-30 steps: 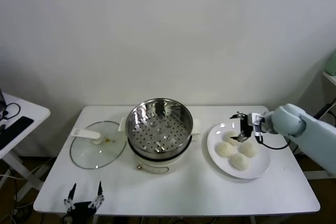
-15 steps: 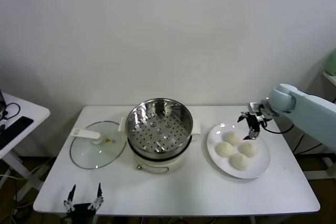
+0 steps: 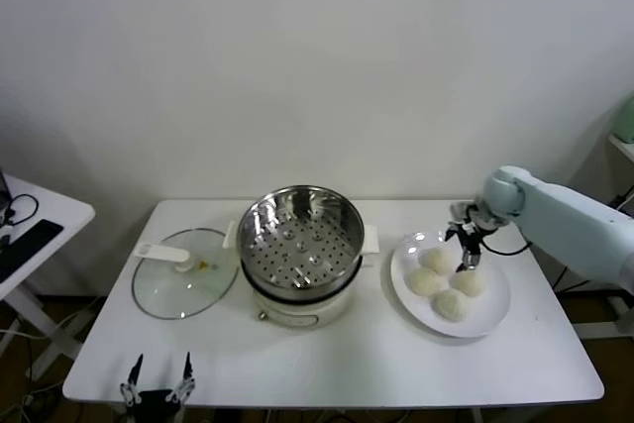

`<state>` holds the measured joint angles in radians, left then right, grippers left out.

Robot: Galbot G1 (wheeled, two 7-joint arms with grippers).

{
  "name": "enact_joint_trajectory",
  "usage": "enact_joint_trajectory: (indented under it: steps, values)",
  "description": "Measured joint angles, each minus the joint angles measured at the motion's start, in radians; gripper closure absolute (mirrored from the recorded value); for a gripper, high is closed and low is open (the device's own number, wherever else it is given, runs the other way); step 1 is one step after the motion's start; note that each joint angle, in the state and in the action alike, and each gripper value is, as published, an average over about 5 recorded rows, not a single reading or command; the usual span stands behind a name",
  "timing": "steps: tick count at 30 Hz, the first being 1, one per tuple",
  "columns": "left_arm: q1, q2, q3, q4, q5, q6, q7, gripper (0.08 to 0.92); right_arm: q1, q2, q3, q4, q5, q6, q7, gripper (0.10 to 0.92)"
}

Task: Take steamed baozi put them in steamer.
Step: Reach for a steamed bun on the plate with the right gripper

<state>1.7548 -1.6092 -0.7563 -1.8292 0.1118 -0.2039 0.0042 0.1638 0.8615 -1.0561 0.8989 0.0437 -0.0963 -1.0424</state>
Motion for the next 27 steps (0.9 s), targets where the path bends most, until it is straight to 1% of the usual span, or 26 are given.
enact_joint_trajectory:
  steps: [9,20,23,27]
  values:
    - [0.006,0.0,-0.002,0.008,0.022,-0.013,-0.001,0.177,-0.044,0.071,0.058,-0.103,-0.038,0.024,0.007,0.203]
    - [0.002,0.0,-0.001,0.017,0.039,-0.019,-0.001,0.177,-0.07,0.112,0.092,-0.162,-0.069,0.036,0.007,0.203]
    - [0.001,0.0,-0.002,0.019,0.041,-0.019,-0.002,0.177,-0.073,0.117,0.1,-0.173,-0.076,0.038,0.008,0.235]
    - [0.0,0.0,-0.004,0.021,0.042,-0.019,-0.003,0.177,-0.076,0.122,0.106,-0.177,-0.082,0.041,0.008,0.344]
